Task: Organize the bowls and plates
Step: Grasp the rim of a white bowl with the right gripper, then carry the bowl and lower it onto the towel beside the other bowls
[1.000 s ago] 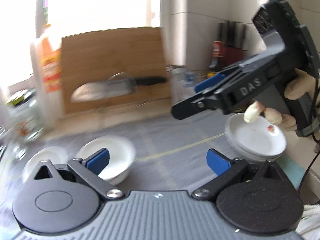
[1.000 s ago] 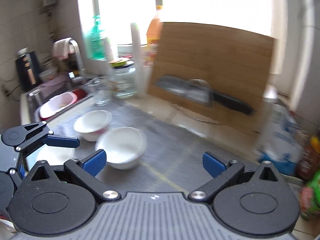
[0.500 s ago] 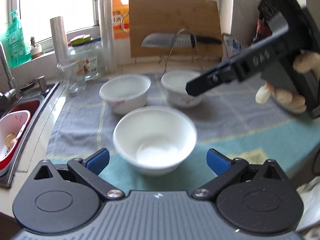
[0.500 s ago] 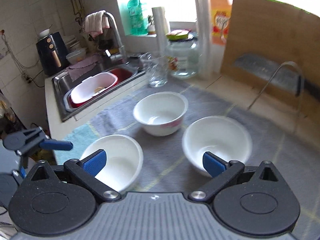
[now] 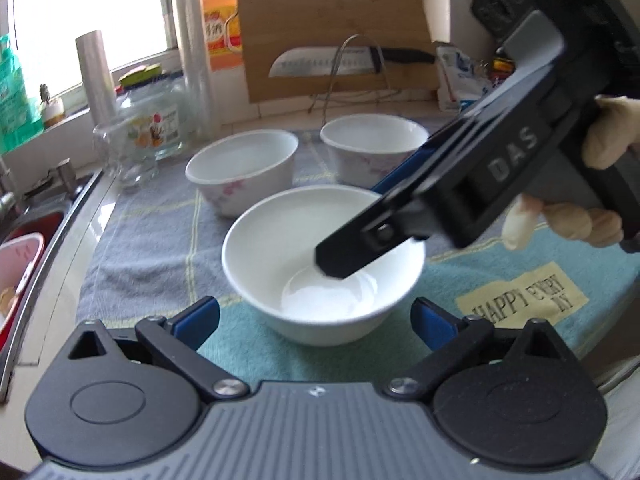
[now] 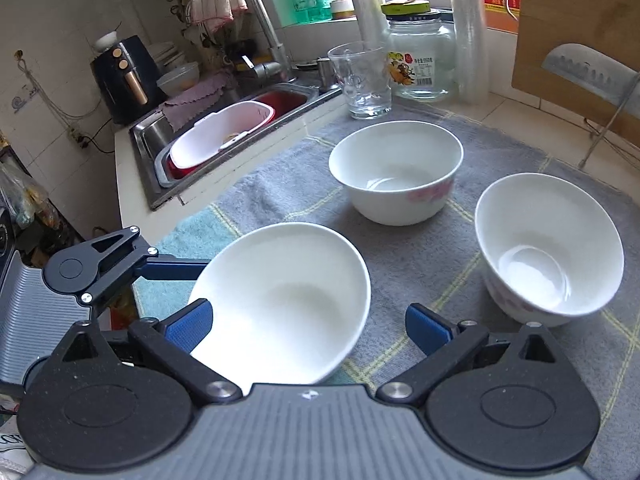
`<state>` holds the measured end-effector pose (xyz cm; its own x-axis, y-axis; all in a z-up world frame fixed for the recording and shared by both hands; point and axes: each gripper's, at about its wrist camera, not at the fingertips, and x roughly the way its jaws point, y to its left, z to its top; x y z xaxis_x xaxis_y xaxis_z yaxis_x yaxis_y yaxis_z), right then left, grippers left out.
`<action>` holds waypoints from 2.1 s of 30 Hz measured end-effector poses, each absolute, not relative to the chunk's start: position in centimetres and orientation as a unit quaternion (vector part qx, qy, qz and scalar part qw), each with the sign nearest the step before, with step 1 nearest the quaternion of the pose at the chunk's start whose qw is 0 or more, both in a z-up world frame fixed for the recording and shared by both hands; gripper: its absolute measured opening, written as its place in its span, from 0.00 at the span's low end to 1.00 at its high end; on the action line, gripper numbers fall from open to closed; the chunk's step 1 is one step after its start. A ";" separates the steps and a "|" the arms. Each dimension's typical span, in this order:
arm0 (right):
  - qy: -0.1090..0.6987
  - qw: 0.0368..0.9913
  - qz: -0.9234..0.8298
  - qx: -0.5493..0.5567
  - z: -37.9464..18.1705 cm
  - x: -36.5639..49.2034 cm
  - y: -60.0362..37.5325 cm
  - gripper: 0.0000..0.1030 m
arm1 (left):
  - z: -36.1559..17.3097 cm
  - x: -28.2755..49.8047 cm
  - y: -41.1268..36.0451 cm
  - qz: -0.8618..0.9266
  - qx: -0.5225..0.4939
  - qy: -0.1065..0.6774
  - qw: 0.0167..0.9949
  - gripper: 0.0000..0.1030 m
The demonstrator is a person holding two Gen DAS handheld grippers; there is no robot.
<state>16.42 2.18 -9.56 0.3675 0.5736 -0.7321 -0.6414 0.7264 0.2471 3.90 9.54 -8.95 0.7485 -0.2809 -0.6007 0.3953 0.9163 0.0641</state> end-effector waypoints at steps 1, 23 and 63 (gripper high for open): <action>0.426 0.825 0.370 -0.037 -9.6 16.5 2.2 1.00 | -8.9 3.9 9.4 -0.186 0.096 0.303 0.930 0.96; 0.431 0.821 0.373 -0.038 -9.4 16.9 3.2 0.79 | -8.8 4.2 9.6 -0.189 0.087 0.311 0.928 0.84; 0.436 0.873 0.218 -0.012 -6.7 11.8 -10.0 0.81 | -8.2 6.6 -2.0 -0.361 0.137 0.304 0.871 0.84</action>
<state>11.83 -10.02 -6.66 0.5253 0.3710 -0.7658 -0.3914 0.9044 0.1697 6.64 -2.01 -8.19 0.5535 -0.5460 -0.6289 0.7124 0.7016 0.0179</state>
